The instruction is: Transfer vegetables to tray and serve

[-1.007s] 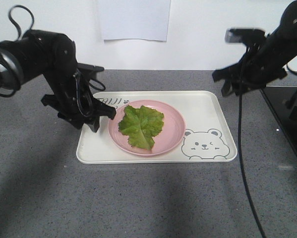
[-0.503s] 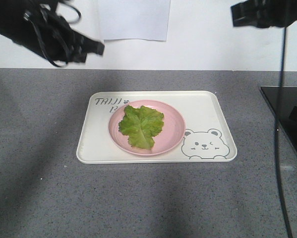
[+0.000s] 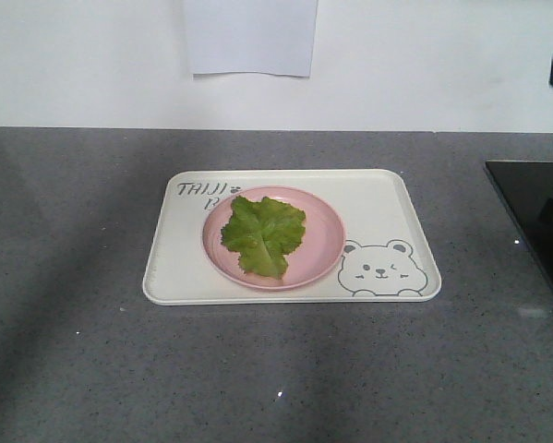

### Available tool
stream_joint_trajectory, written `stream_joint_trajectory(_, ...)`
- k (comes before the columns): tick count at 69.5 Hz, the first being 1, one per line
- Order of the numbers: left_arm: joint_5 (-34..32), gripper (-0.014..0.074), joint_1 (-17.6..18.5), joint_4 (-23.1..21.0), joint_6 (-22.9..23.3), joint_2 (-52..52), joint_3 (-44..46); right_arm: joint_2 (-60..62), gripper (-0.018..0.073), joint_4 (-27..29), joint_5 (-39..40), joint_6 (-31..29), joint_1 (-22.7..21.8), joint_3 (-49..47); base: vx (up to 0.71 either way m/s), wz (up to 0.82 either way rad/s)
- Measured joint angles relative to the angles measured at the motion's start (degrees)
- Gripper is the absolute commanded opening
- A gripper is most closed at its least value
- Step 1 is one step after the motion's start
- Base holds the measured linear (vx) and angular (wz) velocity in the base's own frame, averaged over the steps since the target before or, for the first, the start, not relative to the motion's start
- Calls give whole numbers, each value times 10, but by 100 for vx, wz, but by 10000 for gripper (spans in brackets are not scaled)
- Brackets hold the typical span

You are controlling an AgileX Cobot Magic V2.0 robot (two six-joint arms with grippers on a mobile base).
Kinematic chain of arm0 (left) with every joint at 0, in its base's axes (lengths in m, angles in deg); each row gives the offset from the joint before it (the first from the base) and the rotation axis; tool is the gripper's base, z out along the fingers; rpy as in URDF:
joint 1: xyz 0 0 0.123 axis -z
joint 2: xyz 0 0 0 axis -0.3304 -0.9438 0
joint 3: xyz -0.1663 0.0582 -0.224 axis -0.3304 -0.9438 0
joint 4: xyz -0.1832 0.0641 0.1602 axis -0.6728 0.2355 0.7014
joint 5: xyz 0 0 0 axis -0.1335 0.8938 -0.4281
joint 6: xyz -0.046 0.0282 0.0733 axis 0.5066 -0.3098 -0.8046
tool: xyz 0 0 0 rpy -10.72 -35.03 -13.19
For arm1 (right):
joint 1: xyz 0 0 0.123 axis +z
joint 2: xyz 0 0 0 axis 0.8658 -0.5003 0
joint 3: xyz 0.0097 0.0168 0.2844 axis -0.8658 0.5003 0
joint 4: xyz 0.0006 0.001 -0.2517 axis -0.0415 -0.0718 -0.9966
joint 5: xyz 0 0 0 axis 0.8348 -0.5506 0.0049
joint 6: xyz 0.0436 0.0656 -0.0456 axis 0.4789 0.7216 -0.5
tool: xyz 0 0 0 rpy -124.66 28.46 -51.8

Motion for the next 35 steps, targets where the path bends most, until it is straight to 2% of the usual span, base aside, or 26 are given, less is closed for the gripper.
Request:
stream_joint_trajectory(8, -68, -7, 1, 0, -2, 53, -129, 92, -6, 0, 42, -5, 0, 146, 0, 0)
stream_joint_trajectory(21, -204, -7, 1, -2, 0, 181, -413, 213, -6, 0, 65, -4, 0, 318, 0, 0)
stream_joint_trajectory(25, -247, -7, 2, -6, 0, 223, -506, 242, -6, 0, 77, -4, 0, 351, 0, 0)
stream_joint_trajectory(35, -345, -7, 2, -34, 0, 303, -663, 301, -6, 0, 99, -4, 0, 410, 0, 0)
